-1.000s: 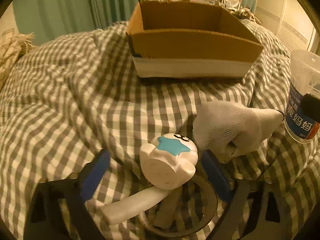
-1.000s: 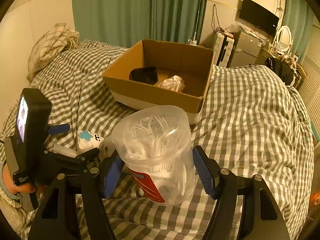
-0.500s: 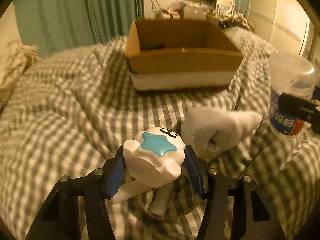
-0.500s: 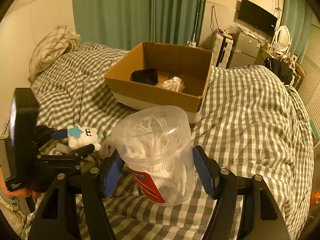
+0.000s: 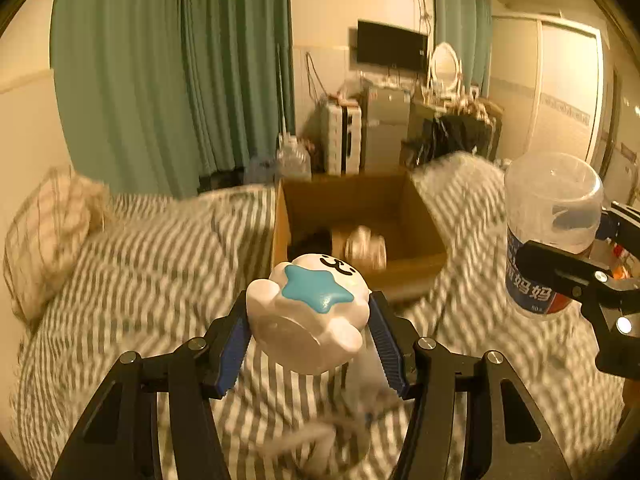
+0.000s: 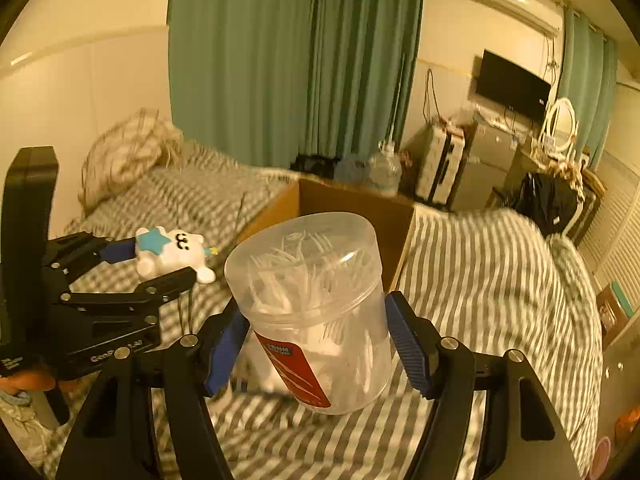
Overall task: Organize objects
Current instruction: 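Lower the jar and toy into the cardboard box and open both grippers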
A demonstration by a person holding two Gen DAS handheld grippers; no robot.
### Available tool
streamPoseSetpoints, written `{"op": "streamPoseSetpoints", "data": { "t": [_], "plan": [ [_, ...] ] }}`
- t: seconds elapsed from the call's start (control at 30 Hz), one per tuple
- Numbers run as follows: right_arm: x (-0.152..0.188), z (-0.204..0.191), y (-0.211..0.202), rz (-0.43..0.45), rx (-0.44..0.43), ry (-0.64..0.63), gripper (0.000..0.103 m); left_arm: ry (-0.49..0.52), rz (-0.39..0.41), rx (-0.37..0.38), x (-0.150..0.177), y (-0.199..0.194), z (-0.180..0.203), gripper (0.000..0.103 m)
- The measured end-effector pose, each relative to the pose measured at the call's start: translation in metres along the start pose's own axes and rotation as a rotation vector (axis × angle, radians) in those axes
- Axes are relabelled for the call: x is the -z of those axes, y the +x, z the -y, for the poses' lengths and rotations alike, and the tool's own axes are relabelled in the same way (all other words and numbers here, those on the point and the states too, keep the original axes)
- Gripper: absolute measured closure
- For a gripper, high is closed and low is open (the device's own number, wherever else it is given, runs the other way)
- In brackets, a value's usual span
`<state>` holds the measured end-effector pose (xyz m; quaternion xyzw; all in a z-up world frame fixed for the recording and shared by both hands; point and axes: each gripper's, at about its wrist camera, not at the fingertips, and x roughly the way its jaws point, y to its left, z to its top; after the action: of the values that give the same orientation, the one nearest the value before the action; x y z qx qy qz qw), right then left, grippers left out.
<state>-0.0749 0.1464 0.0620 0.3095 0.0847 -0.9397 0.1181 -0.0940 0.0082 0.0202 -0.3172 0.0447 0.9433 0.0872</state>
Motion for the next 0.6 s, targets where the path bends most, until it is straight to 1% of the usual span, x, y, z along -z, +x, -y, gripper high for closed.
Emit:
{"op": "streamPoseSetpoints", "data": {
  "t": [0.07, 0.13, 0.23, 0.3, 0.37, 0.47, 0.5, 0.6],
  "plan": [
    [-0.017, 0.007, 0.001, 0.022, 0.003, 0.006, 0.036, -0.004, 0.025, -0.004, -0.02, 0.006, 0.001, 0.045],
    [-0.039, 0.017, 0.011, 0.038, 0.014, 0.009, 0.036, -0.006, 0.039, -0.005, -0.041, 0.02, 0.001, 0.045],
    [-0.063, 0.03, 0.032, 0.035, 0.003, 0.032, 0.036, -0.007, 0.047, -0.016, -0.063, 0.046, -0.001, 0.045],
    [-0.075, 0.039, 0.052, 0.022, -0.005, 0.047, 0.036, -0.01, 0.042, -0.016, -0.072, 0.067, -0.002, 0.045],
    [-0.085, 0.049, 0.081, -0.006, -0.012, 0.063, 0.036, -0.012, 0.025, -0.012, -0.077, 0.09, -0.003, 0.045],
    [-0.088, 0.061, 0.118, -0.048, -0.017, 0.08, 0.036, -0.005, -0.002, -0.01, -0.076, 0.125, -0.003, 0.045],
    [-0.087, 0.064, 0.135, -0.066, -0.013, 0.089, 0.036, -0.003, -0.012, -0.014, -0.073, 0.136, -0.004, 0.045],
    [-0.079, 0.07, 0.163, -0.094, -0.022, 0.111, 0.036, -0.003, -0.048, -0.02, -0.064, 0.163, -0.005, 0.045]
  ]
}}
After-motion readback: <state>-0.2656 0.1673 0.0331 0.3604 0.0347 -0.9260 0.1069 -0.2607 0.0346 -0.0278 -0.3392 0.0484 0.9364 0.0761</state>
